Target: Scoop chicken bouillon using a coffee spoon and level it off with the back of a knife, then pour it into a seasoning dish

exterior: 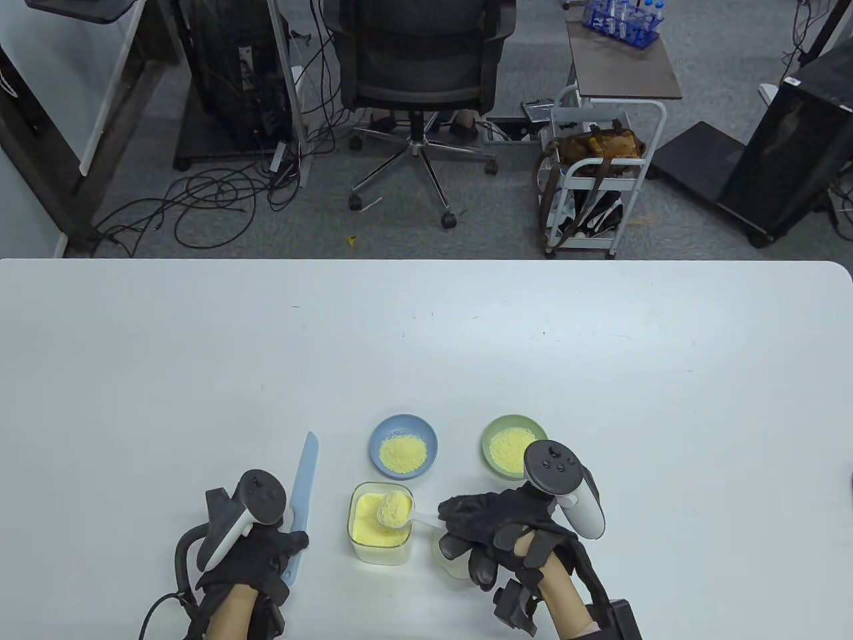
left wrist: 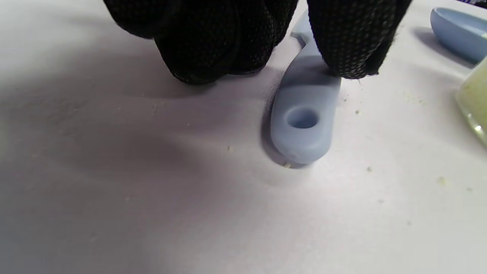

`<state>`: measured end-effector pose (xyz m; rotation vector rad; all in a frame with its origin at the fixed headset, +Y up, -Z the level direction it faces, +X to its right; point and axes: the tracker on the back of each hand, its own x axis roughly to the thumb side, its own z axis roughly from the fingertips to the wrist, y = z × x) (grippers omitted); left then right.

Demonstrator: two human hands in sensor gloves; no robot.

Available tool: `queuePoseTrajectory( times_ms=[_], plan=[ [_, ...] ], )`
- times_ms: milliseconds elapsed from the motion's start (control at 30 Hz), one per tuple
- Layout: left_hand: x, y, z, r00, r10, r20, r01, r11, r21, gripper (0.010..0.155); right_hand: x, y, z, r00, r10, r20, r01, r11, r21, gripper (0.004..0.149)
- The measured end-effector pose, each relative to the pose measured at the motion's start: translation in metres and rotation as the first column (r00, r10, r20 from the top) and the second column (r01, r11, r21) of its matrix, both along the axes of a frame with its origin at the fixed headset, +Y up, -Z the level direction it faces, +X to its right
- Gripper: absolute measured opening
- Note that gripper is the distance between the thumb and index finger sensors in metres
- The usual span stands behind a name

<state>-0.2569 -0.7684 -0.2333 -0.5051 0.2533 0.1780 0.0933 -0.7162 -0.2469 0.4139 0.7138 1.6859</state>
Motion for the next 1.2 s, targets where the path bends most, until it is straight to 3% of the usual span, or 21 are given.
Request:
queuePoseTrajectory(
  times_ms=[333,567,667,800,833,967,1200],
  plan=[
    [0.013,-0.003,0.002,0.999,0.000,0.046,-0.004,0.997,0.072,0.056,-0.001,-0.001,0.001,1.000,0.010,-0.002,-0.010,1.000,-0.004,0.039],
    [0.014,-0.004,0.001,0.991,0.107,0.085,-0.109,0.994,0.016,0.050,-0.004,-0.002,0.002,1.000,0.025,-0.007,-0.025,1.000,-0.009,0.039],
    [0.010,0.011,0.003,0.972,0.212,0.096,-0.217,0.976,0.038,0.049,-0.005,-0.002,0.002,1.000,0.022,-0.005,-0.022,1.000,-0.008,0.040],
    [0.004,0.040,0.012,0.832,0.525,0.180,-0.546,0.833,0.095,0.049,-0.005,-0.002,0.002,1.000,0.023,-0.004,-0.023,1.000,-0.011,0.040],
    [0.006,0.044,0.014,0.776,0.586,0.232,-0.614,0.787,0.066,0.049,-0.006,-0.002,0.002,1.000,0.021,-0.005,-0.021,1.000,-0.013,0.040],
    [0.024,0.046,0.016,0.648,0.680,0.342,-0.701,0.709,-0.080,0.048,-0.009,0.000,0.001,1.000,0.020,-0.006,-0.020,1.000,-0.010,0.040],
    [0.042,0.044,0.019,0.652,0.655,0.382,-0.670,0.733,-0.113,0.049,-0.015,0.000,0.002,1.000,0.027,-0.013,-0.027,1.000,-0.009,0.040]
  ],
)
